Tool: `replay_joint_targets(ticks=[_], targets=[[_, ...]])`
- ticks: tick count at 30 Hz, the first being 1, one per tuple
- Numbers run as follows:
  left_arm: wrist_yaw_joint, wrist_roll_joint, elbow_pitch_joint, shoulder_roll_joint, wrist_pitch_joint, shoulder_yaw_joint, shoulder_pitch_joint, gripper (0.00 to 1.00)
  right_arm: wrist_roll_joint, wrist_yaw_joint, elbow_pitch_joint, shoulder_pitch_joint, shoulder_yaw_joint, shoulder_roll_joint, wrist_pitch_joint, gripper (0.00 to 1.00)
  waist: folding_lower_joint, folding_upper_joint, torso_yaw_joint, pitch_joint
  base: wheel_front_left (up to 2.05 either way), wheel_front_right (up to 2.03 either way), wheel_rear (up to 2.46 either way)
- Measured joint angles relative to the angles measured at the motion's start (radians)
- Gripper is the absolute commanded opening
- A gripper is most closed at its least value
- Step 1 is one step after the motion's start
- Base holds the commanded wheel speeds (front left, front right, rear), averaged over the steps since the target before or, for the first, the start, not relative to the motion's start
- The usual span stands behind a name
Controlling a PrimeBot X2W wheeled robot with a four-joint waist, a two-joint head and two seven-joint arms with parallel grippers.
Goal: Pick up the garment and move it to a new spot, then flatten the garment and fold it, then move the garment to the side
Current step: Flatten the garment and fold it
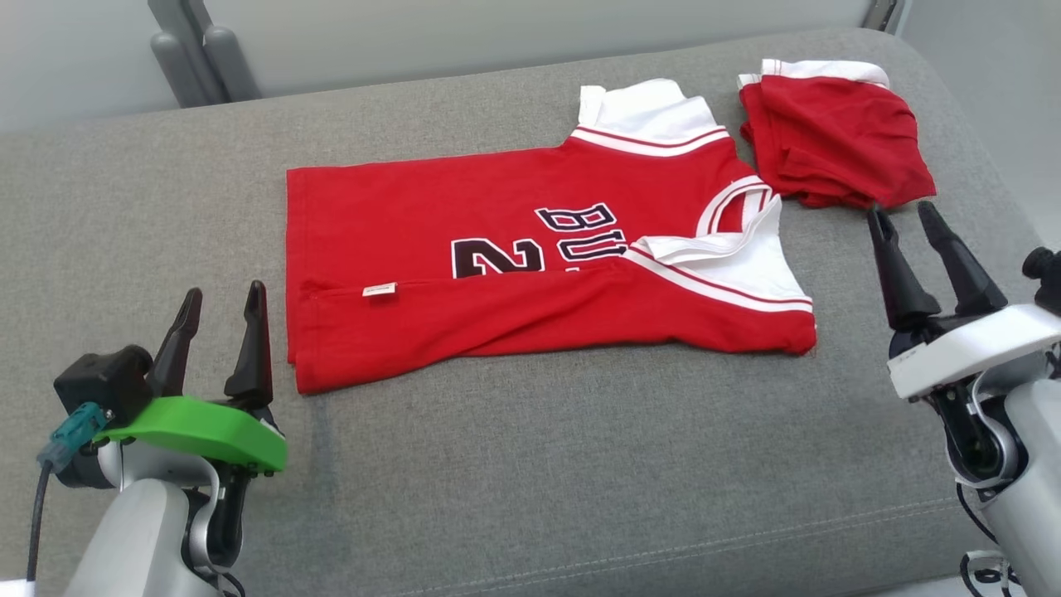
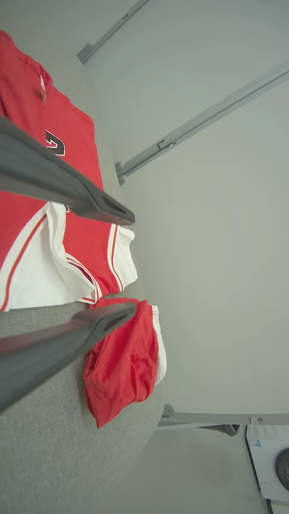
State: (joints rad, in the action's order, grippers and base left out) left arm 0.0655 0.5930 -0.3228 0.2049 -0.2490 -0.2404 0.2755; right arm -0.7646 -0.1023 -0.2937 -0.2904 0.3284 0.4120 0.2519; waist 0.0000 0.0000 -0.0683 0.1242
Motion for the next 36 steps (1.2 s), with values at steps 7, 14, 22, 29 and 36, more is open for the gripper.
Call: replay_joint_targets(ticks=[7, 14, 22, 29, 36], targets=[[-0.026, -0.018, 0.043, -0.05, -0.003, 0.047, -0.062, 1.0, 0.117, 0.051, 0.036, 0.088, -0.022, -0.043, 0.0, 1.0, 0.0, 0.0, -0.005, -0.012, 0.0, 0.0, 0.0], [-0.026, -0.102, 0.073, -0.054, -0.003, 0.038, -0.097, 1.0, 0.186, 0.072, 0.057, 0.134, -0.028, -0.072, 0.0, 1.0, 0.0, 0.0, -0.002, -0.018, 0.0, 0.0, 0.0], [-0.013, -0.123, 0.048, -0.065, -0.003, 0.009, -0.143, 1.0, 0.212, 0.078, 0.054, 0.171, -0.032, -0.106, 0.0, 1.0, 0.0, 0.0, 0.003, -0.024, 0.0, 0.0, 0.0], [-0.013, -0.124, 0.018, -0.065, -0.003, 0.004, -0.159, 1.0, 0.213, 0.067, 0.01, 0.194, -0.021, -0.12, 0.0, 1.0, 0.0, 0.0, 0.0, -0.017, 0.0, 0.0, 0.0], [-0.007, -0.133, 0.006, -0.065, -0.003, -0.012, -0.157, 1.0, 0.219, 0.058, -0.061, 0.187, -0.014, -0.12, 0.0, 1.0, 0.0, 0.0, -0.007, 0.015, 0.0, 0.0, 0.0]])
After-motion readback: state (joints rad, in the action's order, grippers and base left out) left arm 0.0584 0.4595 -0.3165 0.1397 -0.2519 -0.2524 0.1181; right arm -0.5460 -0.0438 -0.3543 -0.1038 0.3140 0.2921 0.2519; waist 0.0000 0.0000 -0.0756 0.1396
